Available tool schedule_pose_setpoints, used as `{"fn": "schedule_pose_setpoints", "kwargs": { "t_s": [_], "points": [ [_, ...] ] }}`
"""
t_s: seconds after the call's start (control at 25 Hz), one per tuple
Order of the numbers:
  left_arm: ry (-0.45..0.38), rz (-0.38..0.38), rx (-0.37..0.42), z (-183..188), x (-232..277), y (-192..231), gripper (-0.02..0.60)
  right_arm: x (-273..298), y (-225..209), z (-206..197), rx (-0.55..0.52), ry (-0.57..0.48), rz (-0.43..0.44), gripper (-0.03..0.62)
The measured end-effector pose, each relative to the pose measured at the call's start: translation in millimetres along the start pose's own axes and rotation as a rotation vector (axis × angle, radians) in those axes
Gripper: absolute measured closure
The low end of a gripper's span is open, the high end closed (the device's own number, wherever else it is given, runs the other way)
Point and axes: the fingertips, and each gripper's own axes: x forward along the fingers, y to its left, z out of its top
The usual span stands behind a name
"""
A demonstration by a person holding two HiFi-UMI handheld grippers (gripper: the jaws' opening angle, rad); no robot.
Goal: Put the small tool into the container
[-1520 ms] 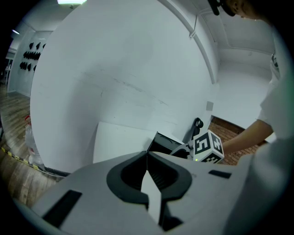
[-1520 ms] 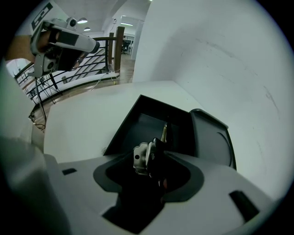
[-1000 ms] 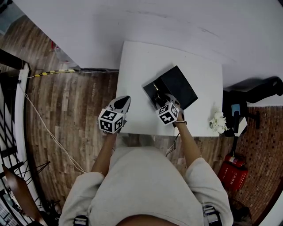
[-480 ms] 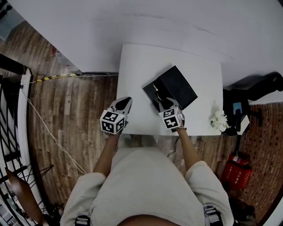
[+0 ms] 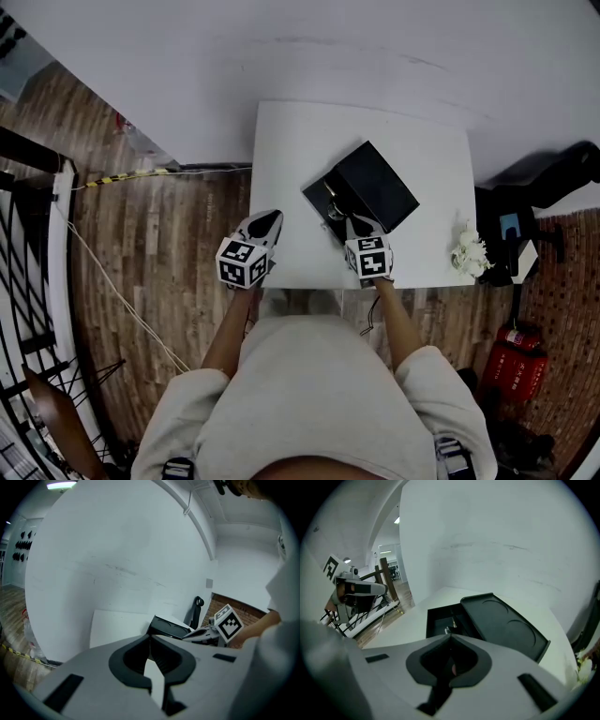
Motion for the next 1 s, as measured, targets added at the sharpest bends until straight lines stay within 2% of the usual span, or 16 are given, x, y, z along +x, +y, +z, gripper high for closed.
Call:
{"fn": "schedule_pose_setpoints", "kwargs": {
  "t_s": [0.4, 1.0],
  "points": [
    [-0.010, 0.021, 0.041, 18, 0, -5, 0.566, -17, -3, 23, 0.065, -0.124, 0.013, 0.594],
    [-0.080, 0.053, 0.109, 63, -3, -5, 0.566, -56, -8, 104, -0.026, -0.349, 0.000, 0.595]
  ]
}}
